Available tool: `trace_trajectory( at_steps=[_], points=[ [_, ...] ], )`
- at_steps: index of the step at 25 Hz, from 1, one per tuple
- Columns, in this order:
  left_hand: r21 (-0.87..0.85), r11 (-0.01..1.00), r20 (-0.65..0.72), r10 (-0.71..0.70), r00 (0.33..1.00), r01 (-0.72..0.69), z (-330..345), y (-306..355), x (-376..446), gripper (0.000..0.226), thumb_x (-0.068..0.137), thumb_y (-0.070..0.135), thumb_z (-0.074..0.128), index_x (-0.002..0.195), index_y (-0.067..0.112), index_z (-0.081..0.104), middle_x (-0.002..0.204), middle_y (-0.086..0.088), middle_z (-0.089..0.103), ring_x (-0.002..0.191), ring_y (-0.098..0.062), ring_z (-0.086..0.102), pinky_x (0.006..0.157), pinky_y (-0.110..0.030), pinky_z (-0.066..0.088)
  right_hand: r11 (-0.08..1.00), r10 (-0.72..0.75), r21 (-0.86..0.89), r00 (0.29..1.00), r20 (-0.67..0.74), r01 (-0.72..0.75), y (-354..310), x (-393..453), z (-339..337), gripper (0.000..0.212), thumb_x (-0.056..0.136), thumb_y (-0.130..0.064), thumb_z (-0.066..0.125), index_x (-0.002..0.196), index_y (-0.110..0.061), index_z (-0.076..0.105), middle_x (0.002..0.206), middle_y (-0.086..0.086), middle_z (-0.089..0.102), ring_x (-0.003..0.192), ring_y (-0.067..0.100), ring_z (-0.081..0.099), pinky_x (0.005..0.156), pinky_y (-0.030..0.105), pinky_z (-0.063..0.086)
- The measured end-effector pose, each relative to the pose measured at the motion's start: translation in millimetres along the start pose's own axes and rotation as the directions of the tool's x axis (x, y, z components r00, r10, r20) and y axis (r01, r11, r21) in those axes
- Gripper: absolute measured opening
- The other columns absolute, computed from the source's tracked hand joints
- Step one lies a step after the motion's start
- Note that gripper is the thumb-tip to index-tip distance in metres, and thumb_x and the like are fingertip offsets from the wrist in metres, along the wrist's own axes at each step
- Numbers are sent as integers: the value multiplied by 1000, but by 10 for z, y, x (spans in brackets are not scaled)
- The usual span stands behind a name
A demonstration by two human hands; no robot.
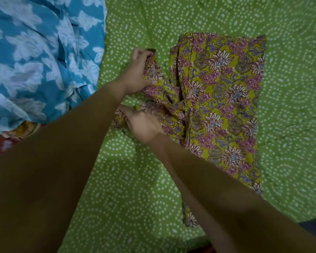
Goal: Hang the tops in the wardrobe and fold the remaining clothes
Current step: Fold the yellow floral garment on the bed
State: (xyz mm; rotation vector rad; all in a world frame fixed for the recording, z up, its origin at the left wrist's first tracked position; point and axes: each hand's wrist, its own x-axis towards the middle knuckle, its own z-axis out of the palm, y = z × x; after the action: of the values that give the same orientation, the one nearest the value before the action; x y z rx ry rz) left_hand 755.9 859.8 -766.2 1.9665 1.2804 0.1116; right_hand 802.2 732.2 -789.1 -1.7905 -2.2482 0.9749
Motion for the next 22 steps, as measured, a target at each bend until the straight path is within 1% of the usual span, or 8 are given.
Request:
trace_trajectory(
  at_steps=[4, 7, 10, 12, 14, 17, 20, 22],
  points=[
    [119, 988, 110, -112, 988, 99, -129, -121, -70, 83, 77, 11, 77, 145, 7, 30, 145, -14, 22, 133, -27, 34, 112, -26, 23, 818, 290, 570, 911, -293, -77, 75, -654, -76, 31, 84, -26, 50, 106, -12, 67, 74, 12, 65, 66, 25, 59, 61, 38, 45],
    [52, 993, 40, -112, 993, 110, -66, -259, -312, 69, 75, 4, 77, 135, 9, 44, 133, -17, 38, 119, -24, 45, 102, -24, 35, 306, 674, 951, 696, -248, 42, 69, -886, -168, 25, 75, -38, 50, 72, -27, 72, 61, -10, 61, 63, 10, 47, 60, 33, 38],
    [-333, 943, -110, -62, 992, 22, -13, -414, -696, 58, 72, -16, 66, 105, 30, 57, 95, 5, 63, 86, -8, 58, 80, -19, 47, -109, 866, 957, 498, -41, 268, 39, -910, -475, 17, 65, -38, 60, 59, -23, 66, 59, -14, 57, 66, 12, 45, 63, 29, 35],
    [-287, 958, -195, -60, 979, 1, -32, -543, -958, 46, 70, -10, 64, 89, 32, 56, 71, 20, 65, 69, -1, 59, 81, -30, 51, -189, 910, 918, 414, 29, 350, -17, -928, -674, 18, 80, -23, 62, 65, -14, 57, 66, -5, 57, 68, 14, 49, 66, 30, 41],
    [70, 996, -151, -38, 988, 49, -58, -670, -1130, 36, 70, 4, 54, 84, 36, 58, 61, 15, 60, 73, -13, 61, 84, -46, 48, -231, 928, 893, 363, 83, 387, -52, -953, -835, 18, 97, -15, 50, 79, -15, 53, 82, 1, 60, 79, 17, 56, 80, 33, 48],
    [557, 802, 64, -301, 951, 216, 68, -806, -1367, 34, 81, 14, 52, 94, 44, 61, 81, 5, 60, 103, -28, 53, 99, -49, 35, -232, 939, 890, 331, 98, 394, -47, -992, -988, 18, 98, -30, 47, 87, -16, 52, 93, 0, 62, 85, 12, 62, 81, 27, 54],
    [89, 827, -172, -536, 826, 555, 244, -808, -1354, 19, 82, 30, 64, 99, 23, 59, 107, -14, 64, 107, -35, 57, 94, -45, 44, -169, 929, 935, 368, 46, 311, -81, -969, -1038, 16, 96, -29, 52, 83, -21, 49, 86, -9, 59, 77, 0, 57, 74, 20, 49],
    [-84, 652, -128, -757, 641, 753, 365, -685, -1265, 84, 71, 66, 66, 125, 3, 49, 132, -23, 49, 124, -37, 45, 102, -43, 37, -66, 882, 937, 459, -106, 342, -175, -921, -966, 16, 92, -14, 60, 77, -17, 63, 82, -11, 67, 78, 3, 62, 82, 27, 52]
  ],
)
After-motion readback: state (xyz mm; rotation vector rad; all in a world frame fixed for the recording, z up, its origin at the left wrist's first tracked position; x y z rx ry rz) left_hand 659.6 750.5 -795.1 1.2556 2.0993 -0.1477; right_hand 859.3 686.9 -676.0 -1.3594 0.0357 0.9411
